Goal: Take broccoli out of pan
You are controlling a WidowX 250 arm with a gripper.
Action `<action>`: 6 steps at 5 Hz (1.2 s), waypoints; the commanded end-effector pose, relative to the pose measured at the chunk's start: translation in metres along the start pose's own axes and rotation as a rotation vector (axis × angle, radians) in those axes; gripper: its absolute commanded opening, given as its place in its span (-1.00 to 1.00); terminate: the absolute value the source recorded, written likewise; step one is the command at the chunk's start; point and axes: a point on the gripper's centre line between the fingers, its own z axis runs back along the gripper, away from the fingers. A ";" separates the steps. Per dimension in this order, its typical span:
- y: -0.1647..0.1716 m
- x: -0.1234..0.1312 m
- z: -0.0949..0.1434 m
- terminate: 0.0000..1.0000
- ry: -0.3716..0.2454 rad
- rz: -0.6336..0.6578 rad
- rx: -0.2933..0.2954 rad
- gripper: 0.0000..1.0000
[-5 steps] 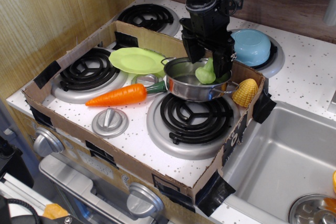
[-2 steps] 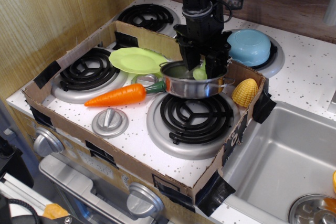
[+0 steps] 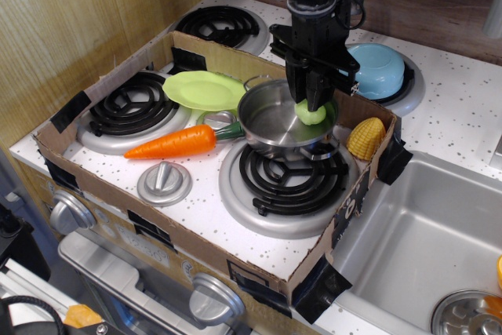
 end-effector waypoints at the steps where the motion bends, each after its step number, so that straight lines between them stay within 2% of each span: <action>1: -0.002 -0.024 0.047 -1.00 -0.037 0.064 0.085 -1.00; 2: -0.005 -0.051 0.055 -1.00 -0.034 0.140 0.125 -1.00; 3: -0.012 -0.083 0.047 -1.00 -0.048 0.249 0.126 -1.00; 4: -0.013 -0.106 0.039 -1.00 -0.068 0.298 0.150 -1.00; 5: -0.007 -0.116 0.027 -1.00 -0.076 0.315 0.116 -1.00; 6: -0.001 -0.127 0.000 -1.00 -0.142 0.336 0.124 -1.00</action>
